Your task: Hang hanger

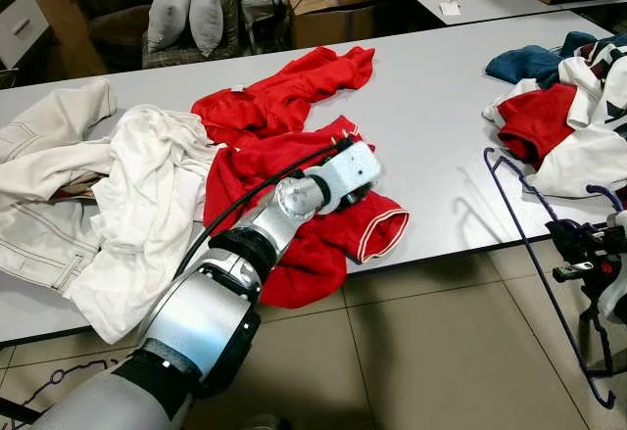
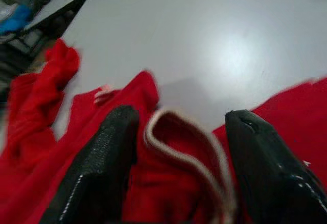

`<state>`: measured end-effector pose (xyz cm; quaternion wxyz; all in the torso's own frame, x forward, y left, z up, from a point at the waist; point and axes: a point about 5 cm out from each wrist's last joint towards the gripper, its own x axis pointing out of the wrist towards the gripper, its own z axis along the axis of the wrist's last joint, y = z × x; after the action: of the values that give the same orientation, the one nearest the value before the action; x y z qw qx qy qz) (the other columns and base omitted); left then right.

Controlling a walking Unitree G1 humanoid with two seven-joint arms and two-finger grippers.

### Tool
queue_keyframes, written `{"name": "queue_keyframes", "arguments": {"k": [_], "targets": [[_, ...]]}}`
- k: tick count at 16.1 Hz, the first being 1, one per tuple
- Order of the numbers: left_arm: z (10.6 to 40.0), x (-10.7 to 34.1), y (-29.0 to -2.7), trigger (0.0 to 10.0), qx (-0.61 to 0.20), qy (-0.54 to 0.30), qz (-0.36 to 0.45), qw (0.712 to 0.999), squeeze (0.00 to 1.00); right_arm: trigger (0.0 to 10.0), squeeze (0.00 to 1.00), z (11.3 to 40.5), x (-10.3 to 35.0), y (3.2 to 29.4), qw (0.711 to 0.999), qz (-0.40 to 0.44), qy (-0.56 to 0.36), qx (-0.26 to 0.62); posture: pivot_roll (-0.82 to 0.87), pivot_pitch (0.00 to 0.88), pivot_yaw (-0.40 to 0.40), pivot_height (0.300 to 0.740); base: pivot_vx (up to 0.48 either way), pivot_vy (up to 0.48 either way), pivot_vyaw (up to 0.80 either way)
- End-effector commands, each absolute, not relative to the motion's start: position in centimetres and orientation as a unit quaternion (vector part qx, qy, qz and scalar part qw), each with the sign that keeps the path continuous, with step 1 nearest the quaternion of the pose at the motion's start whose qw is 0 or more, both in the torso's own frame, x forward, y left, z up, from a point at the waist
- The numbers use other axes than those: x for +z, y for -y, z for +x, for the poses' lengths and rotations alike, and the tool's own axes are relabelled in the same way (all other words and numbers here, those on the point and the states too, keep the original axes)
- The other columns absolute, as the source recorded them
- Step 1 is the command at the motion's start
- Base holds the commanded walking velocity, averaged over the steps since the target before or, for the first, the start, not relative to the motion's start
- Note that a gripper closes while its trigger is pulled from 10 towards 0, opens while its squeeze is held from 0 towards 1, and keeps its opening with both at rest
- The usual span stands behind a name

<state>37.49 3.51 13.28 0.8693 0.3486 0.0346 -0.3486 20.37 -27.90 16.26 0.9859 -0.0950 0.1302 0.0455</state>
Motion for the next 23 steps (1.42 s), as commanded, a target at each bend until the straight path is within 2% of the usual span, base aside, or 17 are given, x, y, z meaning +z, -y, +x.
{"name": "queue_keyframes", "arguments": {"k": [1,2,3,4,19,22,23], "targets": [[37.7,12.8,-4.5,10.0,-0.329,-0.047,0.366,0.869,0.00,10.0,0.00,20.5,16.6,27.4,0.987,-0.095,-0.123,0.052,-0.18,0.000,0.110,0.740,0.000,0.000,0.00],[37.8,12.8,-4.8,7.3,-0.320,-0.051,0.366,0.872,0.00,10.0,0.00,20.5,16.7,27.5,0.987,-0.095,-0.122,0.051,-0.18,0.000,0.110,0.740,0.000,0.000,0.00],[37.8,12.8,-4.9,4.0,-0.317,-0.052,0.363,0.875,0.00,10.0,0.00,20.4,16.7,27.5,0.987,-0.095,-0.122,0.051,-0.18,0.000,0.110,0.740,0.000,0.000,0.00],[37.9,12.9,-5.0,0.0,-0.311,-0.053,0.359,0.878,0.00,10.0,0.00,20.4,16.7,27.5,0.987,-0.095,-0.122,0.050,-0.18,0.000,0.110,0.740,0.000,0.000,0.00],[38.5,13.6,-6.0,0.0,-0.291,-0.064,0.311,0.903,0.00,10.0,0.00,20.5,16.6,27.3,0.987,-0.093,-0.121,0.048,-0.17,0.000,0.119,0.740,0.000,0.000,0.00],[38.6,13.6,-6.2,0.0,-0.287,-0.073,0.276,0.914,0.00,10.0,0.00,20.5,16.6,27.3,0.987,-0.093,-0.120,0.048,-0.18,0.000,0.120,0.740,0.000,0.000,0.00],[38.8,14.0,-6.4,0.0,-0.281,-0.080,0.219,0.931,0.00,10.0,0.00,20.6,16.6,27.3,0.987,-0.092,-0.119,0.048,-0.17,0.000,0.120,0.740,0.000,0.000,0.00]]}}
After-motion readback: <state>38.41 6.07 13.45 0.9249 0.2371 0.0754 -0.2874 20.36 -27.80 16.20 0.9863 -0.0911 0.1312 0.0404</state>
